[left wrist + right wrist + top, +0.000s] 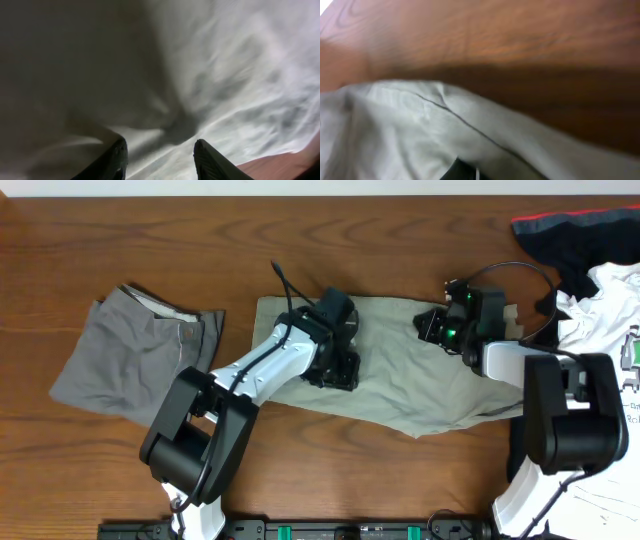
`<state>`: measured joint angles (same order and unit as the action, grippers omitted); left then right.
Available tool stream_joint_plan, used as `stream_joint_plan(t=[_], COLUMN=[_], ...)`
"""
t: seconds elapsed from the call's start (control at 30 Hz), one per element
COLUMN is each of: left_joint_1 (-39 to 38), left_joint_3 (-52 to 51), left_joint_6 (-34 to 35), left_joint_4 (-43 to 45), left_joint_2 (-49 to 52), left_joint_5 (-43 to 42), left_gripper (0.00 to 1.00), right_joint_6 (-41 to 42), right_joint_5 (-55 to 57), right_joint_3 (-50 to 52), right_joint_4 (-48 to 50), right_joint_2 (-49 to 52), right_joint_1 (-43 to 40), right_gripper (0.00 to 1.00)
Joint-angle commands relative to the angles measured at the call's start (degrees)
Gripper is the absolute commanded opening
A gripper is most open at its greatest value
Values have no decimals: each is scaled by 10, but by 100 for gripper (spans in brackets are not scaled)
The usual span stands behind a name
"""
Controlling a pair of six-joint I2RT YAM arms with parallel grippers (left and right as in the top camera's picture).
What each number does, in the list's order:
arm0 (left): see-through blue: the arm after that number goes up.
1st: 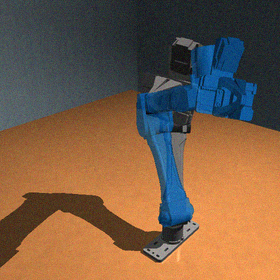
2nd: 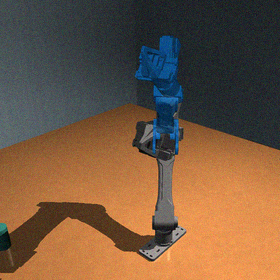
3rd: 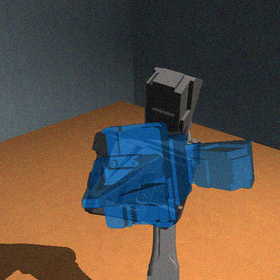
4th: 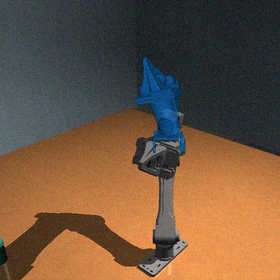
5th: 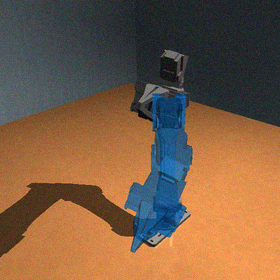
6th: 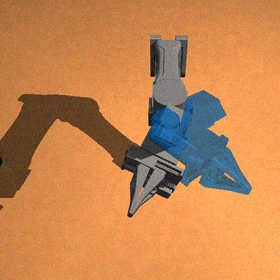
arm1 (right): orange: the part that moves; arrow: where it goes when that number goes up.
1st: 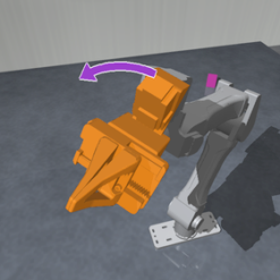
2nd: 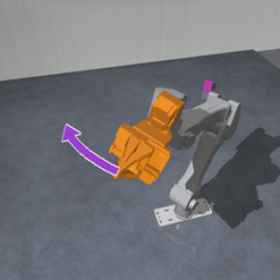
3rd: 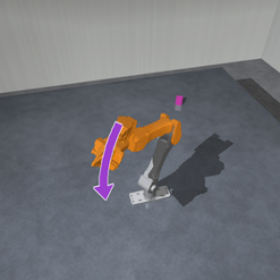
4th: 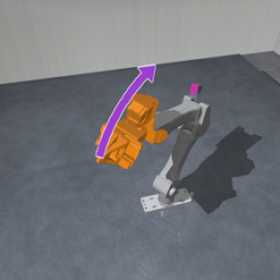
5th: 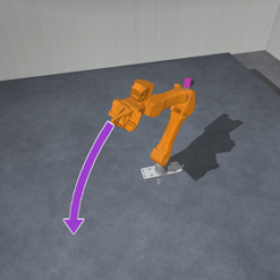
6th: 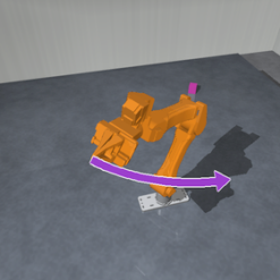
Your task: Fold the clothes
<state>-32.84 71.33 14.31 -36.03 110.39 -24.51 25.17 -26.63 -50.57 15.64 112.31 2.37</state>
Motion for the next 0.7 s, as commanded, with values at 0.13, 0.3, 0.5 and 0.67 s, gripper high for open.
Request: stream_joint_plan(t=[0.13,0.3,0.5,0.67], left_joint_1=[-1,-1,0,0], left_joint_3=[-54,-60,-60,-60], left_joint_6=[41,49,49,49], left_joint_4=[-6,-5,-3,0], left_joint_2=[9,9,9,9], left_joint_5=[-3,-3,-3,-3], left_gripper=[45,45,45,46], right_joint_6=[23,23,-3,-55], right_joint_5=[139,203,202,167], right_joint_3=[0,0,0,0], right_joint_4=[130,158,127,55], right_joint_2=[36,36,23,-64], right_joint_1=[-5,-13,-58,-113], right_gripper=[6,8,6,6])
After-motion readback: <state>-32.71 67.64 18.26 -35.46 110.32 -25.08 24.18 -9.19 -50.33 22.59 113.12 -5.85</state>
